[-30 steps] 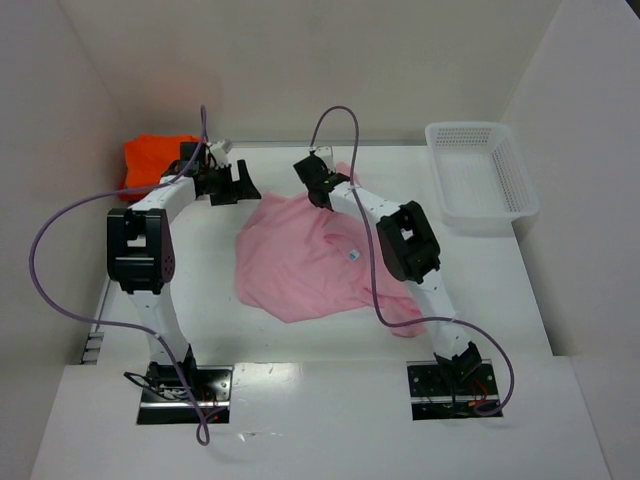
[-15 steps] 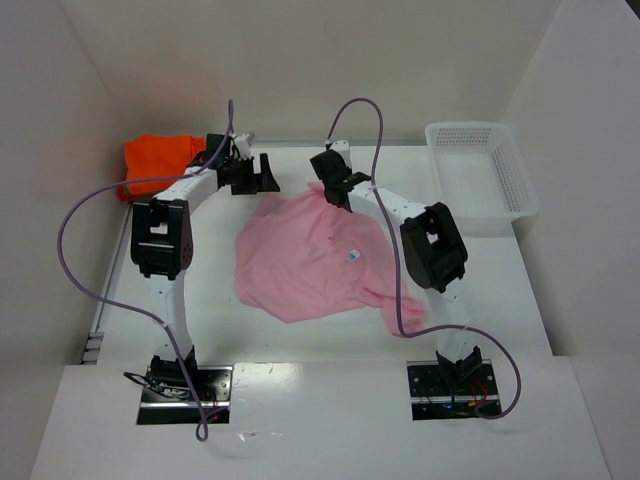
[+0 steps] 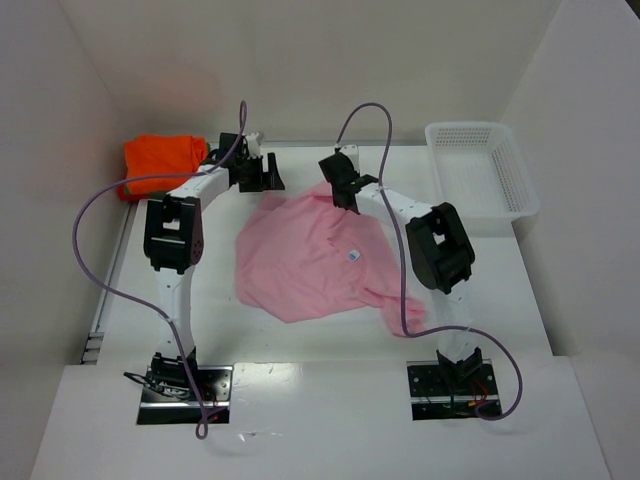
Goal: Fold and stack the t-shirts
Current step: Flatten out the tshirt
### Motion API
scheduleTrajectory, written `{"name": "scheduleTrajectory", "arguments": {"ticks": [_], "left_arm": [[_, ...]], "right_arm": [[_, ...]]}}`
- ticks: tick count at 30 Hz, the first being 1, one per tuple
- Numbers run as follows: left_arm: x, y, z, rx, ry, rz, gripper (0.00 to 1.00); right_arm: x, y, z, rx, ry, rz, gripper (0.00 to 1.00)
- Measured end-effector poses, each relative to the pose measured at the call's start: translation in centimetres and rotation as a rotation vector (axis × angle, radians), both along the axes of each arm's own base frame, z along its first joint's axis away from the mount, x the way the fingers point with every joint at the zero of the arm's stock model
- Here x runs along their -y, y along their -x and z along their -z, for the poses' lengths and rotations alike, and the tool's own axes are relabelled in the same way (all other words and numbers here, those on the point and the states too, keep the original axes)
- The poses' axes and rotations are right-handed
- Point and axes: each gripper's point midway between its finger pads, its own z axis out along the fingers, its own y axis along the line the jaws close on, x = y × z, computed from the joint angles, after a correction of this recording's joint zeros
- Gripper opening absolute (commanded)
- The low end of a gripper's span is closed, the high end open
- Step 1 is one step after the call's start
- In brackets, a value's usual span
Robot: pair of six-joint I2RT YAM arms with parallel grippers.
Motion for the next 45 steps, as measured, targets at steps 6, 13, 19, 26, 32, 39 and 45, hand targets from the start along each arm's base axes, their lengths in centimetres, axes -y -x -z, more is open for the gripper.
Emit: {"name": "scheduleTrajectory", "arguments": {"ticks": [6,13,19,26,32,39,45], "left_arm": [[0.0,-0.3,1.3,-0.026,0.005,-0.020,0.73],[0.0,0.0,1.7,-0.045,0.003,-0.018,0.53],[0.2,-0.1,2.0,-0.051,0.010,-0.008,0.19],[0.1,-0.1,2.0,-0.052,0.008,-0.012,0.00],[-2.7,-1.0,-2.6,0.019,-0.010,-0.080,0.00],[-12.3,0.3,-27.8,0.501,-0.028,-0.290,0.00],[-11.6,9.7,-43.4,0.825,-0.023,-0.330,0.00]], "right_arm": [[0.4,-0.2,-0.2,0.008,-0.008,0.008,0.02],[1.5,-0.3,0.4,-0.001,-0.003,0.025,0.02],[1.6,-0.5,0.3,0.005,-0.007,0.030,0.02],[3.5,-1.3,0.1,0.008,-0.007,0.068,0.00],[8.4,-4.6,-4.2,0.097,-0.043,0.169,0.00],[14.8,-4.7,-22.4,0.431,-0.166,0.197,0.00],[15.7,4.1,-38.6,0.775,-0.293,0.123,0.00]]}}
